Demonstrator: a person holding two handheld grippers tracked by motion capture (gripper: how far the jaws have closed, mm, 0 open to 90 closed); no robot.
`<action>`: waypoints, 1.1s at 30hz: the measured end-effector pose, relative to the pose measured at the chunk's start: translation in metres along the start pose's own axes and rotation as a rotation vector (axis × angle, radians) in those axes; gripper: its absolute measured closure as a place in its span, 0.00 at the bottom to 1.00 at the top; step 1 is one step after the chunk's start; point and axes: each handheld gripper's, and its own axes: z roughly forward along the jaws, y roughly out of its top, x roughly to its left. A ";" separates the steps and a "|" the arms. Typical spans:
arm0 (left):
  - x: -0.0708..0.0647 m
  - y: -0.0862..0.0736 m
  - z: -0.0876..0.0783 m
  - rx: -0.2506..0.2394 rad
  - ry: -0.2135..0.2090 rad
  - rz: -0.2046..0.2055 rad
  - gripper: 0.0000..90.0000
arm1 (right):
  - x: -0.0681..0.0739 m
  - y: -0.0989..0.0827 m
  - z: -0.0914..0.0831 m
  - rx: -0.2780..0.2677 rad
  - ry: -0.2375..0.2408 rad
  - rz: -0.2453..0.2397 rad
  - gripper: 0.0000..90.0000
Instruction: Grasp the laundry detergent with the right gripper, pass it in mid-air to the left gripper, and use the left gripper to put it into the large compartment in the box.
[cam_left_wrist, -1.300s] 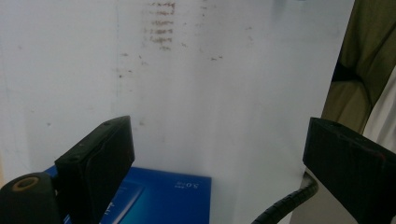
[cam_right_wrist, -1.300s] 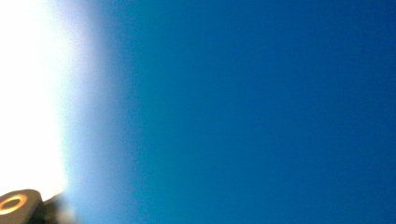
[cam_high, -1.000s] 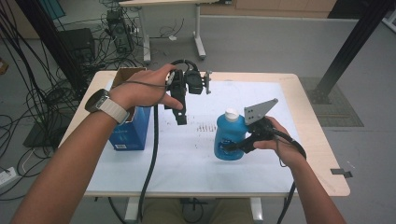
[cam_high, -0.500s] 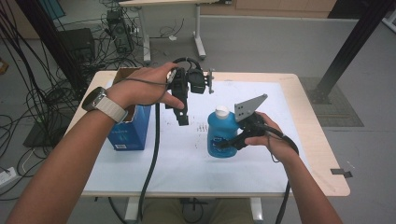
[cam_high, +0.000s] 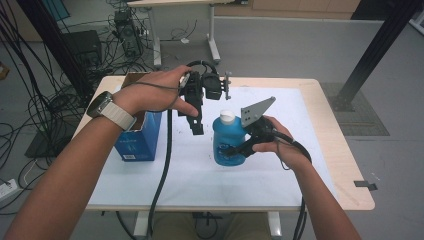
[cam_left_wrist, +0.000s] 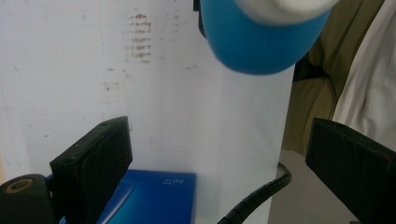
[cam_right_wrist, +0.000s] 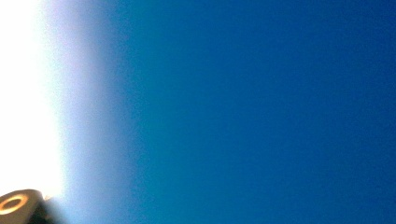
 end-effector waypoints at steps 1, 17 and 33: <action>-0.001 0.001 -0.001 -0.001 -0.002 0.000 0.09 | -0.001 0.002 0.002 0.003 0.003 -0.008 0.49; -0.005 0.004 -0.004 -0.012 -0.006 0.004 0.08 | -0.003 0.016 0.016 0.008 0.024 -0.011 0.49; -0.007 0.010 -0.009 -0.004 -0.012 0.015 0.08 | -0.005 0.025 0.026 -0.007 0.042 -0.021 0.49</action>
